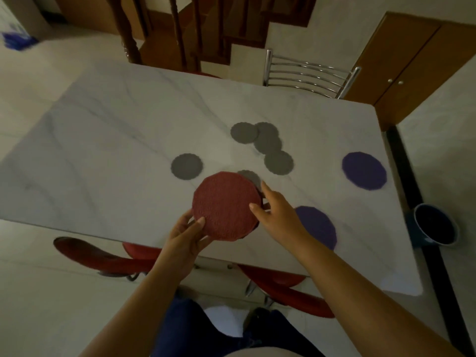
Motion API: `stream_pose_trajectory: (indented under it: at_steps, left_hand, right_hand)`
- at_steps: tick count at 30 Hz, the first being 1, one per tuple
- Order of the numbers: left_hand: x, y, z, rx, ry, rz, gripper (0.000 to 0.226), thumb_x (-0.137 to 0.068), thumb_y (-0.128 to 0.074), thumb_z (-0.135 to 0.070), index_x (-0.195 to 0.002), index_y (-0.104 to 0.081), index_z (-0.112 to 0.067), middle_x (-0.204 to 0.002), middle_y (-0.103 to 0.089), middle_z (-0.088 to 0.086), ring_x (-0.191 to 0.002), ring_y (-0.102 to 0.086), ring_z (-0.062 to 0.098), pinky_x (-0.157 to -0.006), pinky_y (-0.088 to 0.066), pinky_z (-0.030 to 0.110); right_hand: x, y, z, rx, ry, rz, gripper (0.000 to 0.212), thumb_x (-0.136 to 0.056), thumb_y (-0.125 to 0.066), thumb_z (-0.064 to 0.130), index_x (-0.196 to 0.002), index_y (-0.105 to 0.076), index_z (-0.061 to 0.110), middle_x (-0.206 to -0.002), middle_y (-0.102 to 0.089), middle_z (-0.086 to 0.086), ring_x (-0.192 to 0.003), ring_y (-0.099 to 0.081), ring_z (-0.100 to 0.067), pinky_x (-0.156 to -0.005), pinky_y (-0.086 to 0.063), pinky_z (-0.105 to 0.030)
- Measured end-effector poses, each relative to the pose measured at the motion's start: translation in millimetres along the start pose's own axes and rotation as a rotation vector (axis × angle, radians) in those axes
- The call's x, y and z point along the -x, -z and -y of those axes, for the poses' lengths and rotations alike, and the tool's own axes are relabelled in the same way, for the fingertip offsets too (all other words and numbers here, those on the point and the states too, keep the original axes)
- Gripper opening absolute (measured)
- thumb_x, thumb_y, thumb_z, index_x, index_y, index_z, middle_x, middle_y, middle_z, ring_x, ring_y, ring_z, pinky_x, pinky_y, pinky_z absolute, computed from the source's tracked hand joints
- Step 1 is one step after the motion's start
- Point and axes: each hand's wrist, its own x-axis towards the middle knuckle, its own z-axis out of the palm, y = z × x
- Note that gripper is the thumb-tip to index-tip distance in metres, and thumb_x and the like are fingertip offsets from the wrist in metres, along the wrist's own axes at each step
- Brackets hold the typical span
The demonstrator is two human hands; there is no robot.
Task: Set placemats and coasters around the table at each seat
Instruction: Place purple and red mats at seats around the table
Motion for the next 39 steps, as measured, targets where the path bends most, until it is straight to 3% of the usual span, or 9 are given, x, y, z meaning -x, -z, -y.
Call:
stream_pose_trajectory:
  at_steps: [4,7,11,17,22,25,29,33,39]
  left_hand:
    - [-20,54,-49,-0.082,0.033,0.009,0.047,-0.080,-0.062,-0.015,-0.126,-0.055,-0.013,-0.117,-0.066,0.013,-0.097,-0.069,0.027,-0.079,-0.060,0.037]
    - [-33,99,-92,-0.146,0.039,0.010,0.042,-0.083,-0.062,-0.012,-0.125,-0.056,-0.013,-0.115,-0.068,0.012,-0.096,-0.070,0.027,-0.075,-0.060,0.035]
    - [-36,157,-141,-0.194,0.056,0.015,0.032,-0.086,-0.060,-0.009,-0.118,-0.056,-0.012,-0.105,-0.070,0.009,-0.089,-0.072,0.023,-0.070,-0.060,0.033]
    - [-39,218,-183,-0.190,0.098,0.029,0.024,-0.080,-0.065,-0.014,-0.103,-0.061,-0.015,-0.089,-0.074,0.005,-0.081,-0.072,0.021,-0.067,-0.059,0.034]
    - [-44,243,-200,-0.105,0.102,0.042,0.031,-0.082,-0.060,-0.025,-0.111,-0.061,-0.013,-0.104,-0.073,0.008,-0.095,-0.071,0.025,-0.071,-0.060,0.036]
    - [-45,249,-209,-0.084,0.059,0.013,0.030,-0.082,-0.060,-0.025,-0.111,-0.061,-0.014,-0.106,-0.073,0.006,-0.095,-0.071,0.023,-0.072,-0.060,0.035]
    - [-48,266,-231,0.004,-0.056,-0.110,0.012,-0.093,-0.051,-0.017,-0.102,-0.059,-0.017,-0.096,-0.075,0.001,-0.084,-0.073,0.018,-0.065,-0.061,0.031]
    - [-49,290,-257,0.078,-0.152,-0.220,0.016,-0.099,-0.043,-0.014,-0.097,-0.057,-0.018,-0.101,-0.071,0.001,-0.084,-0.073,0.016,-0.068,-0.061,0.031]
    - [-44,303,-266,0.125,-0.196,-0.258,0.016,-0.099,-0.042,-0.015,-0.102,-0.057,-0.018,-0.116,-0.062,0.005,-0.088,-0.072,0.017,-0.072,-0.061,0.032]
  right_hand:
    - [-22,-51,45,0.018,-0.003,-0.072,0.057,-0.093,-0.050,0.037,-0.145,-0.031,0.025,-0.139,-0.044,-0.007,-0.121,-0.050,-0.021,-0.103,-0.041,-0.036]
    - [-34,-93,88,-0.084,-0.008,-0.147,0.054,-0.090,-0.057,0.036,-0.140,-0.042,0.025,-0.130,-0.056,-0.002,-0.108,-0.058,-0.018,-0.095,-0.048,-0.038]
    - [-45,-143,139,-0.087,-0.073,-0.308,0.035,-0.084,-0.066,0.031,-0.116,-0.060,0.019,-0.112,-0.067,0.002,-0.091,-0.064,-0.013,-0.084,-0.053,-0.036]
    - [-62,-181,186,-0.125,-0.126,-0.343,0.017,-0.080,-0.071,0.024,-0.092,-0.062,0.017,-0.094,-0.065,0.006,-0.083,-0.063,-0.009,-0.079,-0.050,-0.027]
    - [-76,-184,207,-0.427,-0.209,-0.226,0.013,-0.085,-0.065,0.017,-0.094,-0.058,0.011,-0.094,-0.069,-0.008,-0.084,-0.068,-0.019,-0.078,-0.058,-0.036]
    - [-84,-185,212,-0.593,-0.246,-0.177,0.011,-0.089,-0.061,0.013,-0.097,-0.057,0.007,-0.097,-0.068,-0.012,-0.079,-0.068,-0.018,-0.065,-0.059,-0.028]
    - [-94,-185,204,-0.783,-0.310,-0.270,0.009,-0.089,-0.060,0.012,-0.097,-0.056,0.009,-0.098,-0.066,-0.009,-0.081,-0.067,-0.018,-0.059,-0.057,-0.025]
    - [-99,-197,182,-0.878,-0.407,-0.309,0.005,-0.089,-0.059,0.010,-0.094,-0.057,0.011,-0.096,-0.067,-0.009,-0.079,-0.068,-0.019,-0.054,-0.056,-0.025]
    - [-105,-231,147,-0.865,-0.578,-0.259,0.013,-0.088,-0.059,0.006,-0.101,-0.059,0.003,-0.108,-0.064,-0.020,-0.091,-0.065,-0.032,-0.076,-0.055,-0.043]
